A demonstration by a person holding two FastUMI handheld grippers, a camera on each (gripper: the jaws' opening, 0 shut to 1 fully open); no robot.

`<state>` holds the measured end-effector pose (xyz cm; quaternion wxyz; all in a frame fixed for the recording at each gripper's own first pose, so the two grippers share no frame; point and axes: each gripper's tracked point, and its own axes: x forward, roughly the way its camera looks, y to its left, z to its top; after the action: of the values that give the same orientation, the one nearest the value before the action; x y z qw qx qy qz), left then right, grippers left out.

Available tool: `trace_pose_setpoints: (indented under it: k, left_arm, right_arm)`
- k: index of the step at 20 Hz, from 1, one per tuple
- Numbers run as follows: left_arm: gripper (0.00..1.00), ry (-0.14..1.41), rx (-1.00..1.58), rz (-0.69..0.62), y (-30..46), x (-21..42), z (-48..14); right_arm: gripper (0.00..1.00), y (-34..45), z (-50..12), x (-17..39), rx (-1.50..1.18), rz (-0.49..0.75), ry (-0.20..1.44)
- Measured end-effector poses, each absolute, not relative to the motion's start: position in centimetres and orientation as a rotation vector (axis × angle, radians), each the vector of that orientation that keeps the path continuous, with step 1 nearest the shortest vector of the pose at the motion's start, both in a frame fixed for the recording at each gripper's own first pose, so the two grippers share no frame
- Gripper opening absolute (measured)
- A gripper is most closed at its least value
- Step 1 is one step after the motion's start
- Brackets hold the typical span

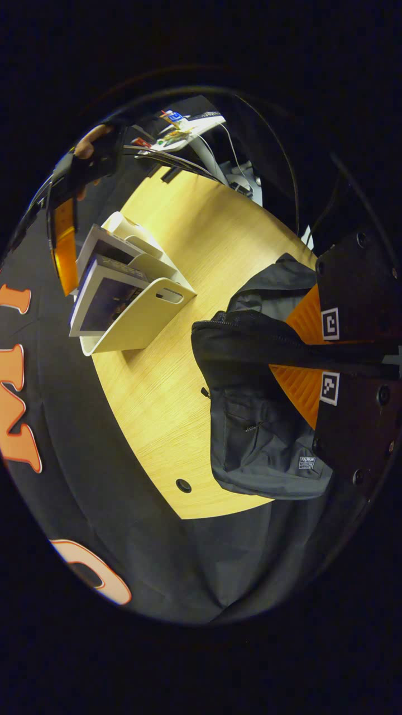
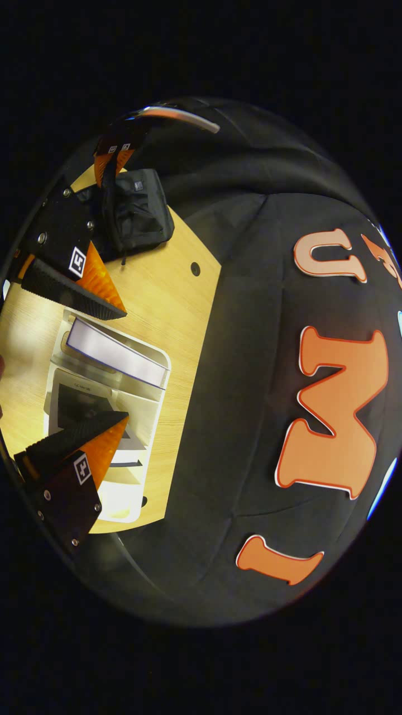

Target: Open the schoolbag, grab two books from the bookshelf and put them into the schoolbag.

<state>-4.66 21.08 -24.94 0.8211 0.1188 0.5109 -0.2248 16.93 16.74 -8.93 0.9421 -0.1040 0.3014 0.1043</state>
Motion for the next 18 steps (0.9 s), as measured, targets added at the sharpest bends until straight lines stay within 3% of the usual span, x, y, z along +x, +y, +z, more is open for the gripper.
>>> trace_pose_setpoints:
  k: [10, 13, 14, 15, 18]
  left_arm:
    - [0.06, 1.173, 0.201, -0.607, 23.1, -2.7, -21.3]
    - [0.06, 1.17, 0.245, -0.646, 23.6, -2.3, -20.6]
    - [0.06, 1.172, 0.254, -0.654, 23.6, -2.3, -20.6]
    - [0.06, 1.172, 0.264, -0.664, 23.8, -2.2, -20.5]
    - [0.06, 1.176, 0.281, -0.685, 23.8, -1.9, -20.6]
  right_arm:
    - [0.93, 18.3, -12.4, 19.5, -0.137, 0.17, 0.858]
    - [0.81, 17.9, -13.5, 20.1, -0.12, 0.129, 0.931]
    - [0.7, 17.8, -13.9, 20.3, -0.119, 0.118, 0.953]
    - [0.74, 17.6, -14.3, 20.7, -0.121, 0.098, 0.969]
    - [0.65, 16.9, -15.1, 21.1, -0.133, 0.039, 1.038]
